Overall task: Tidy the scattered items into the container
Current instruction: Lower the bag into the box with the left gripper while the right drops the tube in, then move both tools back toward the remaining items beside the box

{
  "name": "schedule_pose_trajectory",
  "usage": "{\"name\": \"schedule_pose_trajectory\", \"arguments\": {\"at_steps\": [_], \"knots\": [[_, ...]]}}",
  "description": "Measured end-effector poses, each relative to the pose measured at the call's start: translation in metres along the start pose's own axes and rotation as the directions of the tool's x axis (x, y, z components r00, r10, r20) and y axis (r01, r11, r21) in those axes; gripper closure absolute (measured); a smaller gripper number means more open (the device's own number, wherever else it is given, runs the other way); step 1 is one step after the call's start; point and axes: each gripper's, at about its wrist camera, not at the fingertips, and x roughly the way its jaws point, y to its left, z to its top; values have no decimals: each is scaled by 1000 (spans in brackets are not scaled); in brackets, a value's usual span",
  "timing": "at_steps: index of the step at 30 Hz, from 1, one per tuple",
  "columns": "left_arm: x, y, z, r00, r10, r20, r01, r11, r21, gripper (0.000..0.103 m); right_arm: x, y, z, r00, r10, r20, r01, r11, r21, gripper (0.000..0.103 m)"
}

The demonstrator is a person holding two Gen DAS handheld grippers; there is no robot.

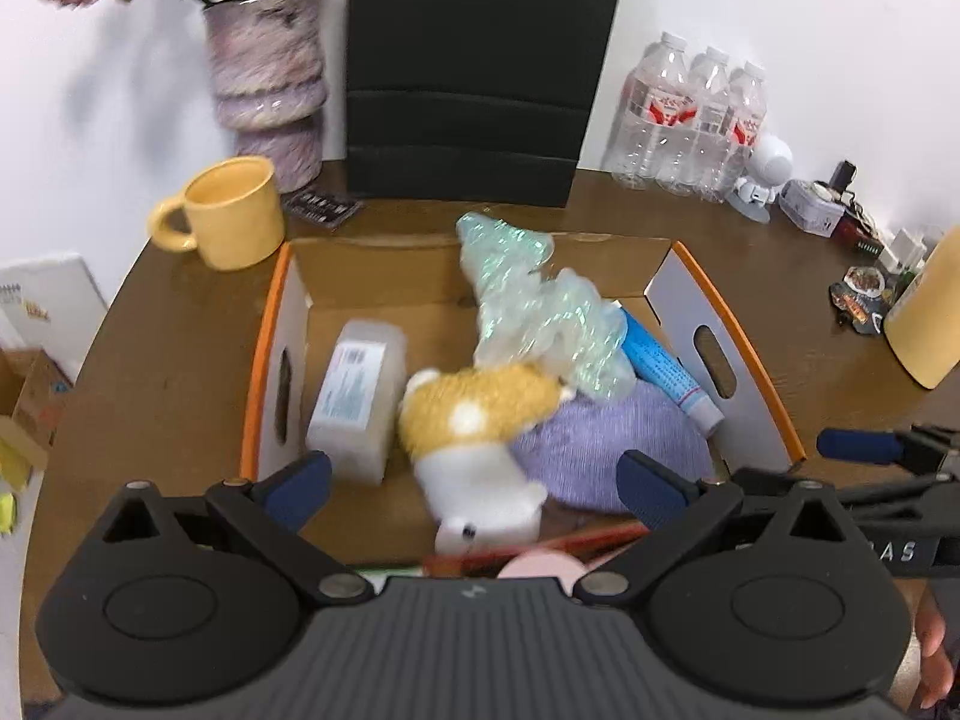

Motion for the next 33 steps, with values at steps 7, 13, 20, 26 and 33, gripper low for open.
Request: {"name": "schedule_pose_trajectory", "arguments": {"at_steps": [7, 13, 20, 26, 33], "knots": [[-17, 4, -44, 997, 32, 64, -32, 999, -2, 0, -19, 22, -33, 998, -60, 15, 61, 996, -65, 13], [-30, 0, -88, 989, 42, 142, -45, 999, 18, 0, -41, 34, -67, 995, -68, 79, 73, 995, -70, 13], [-38, 0, -144, 972, 80, 222, -86, 996, 15, 0, -54, 40, -126, 986, -34, 164, 46, 997, -68, 12], [-24, 10, -190, 952, 144, 272, -140, 990, -34, 0, -50, 41, -174, 953, -45, 298, 54, 998, -24, 11], [-5, 15, -211, 953, 144, 265, -140, 990, -35, 0, -22, 37, -204, 957, -81, 279, 77, 997, 24, 8]]}}
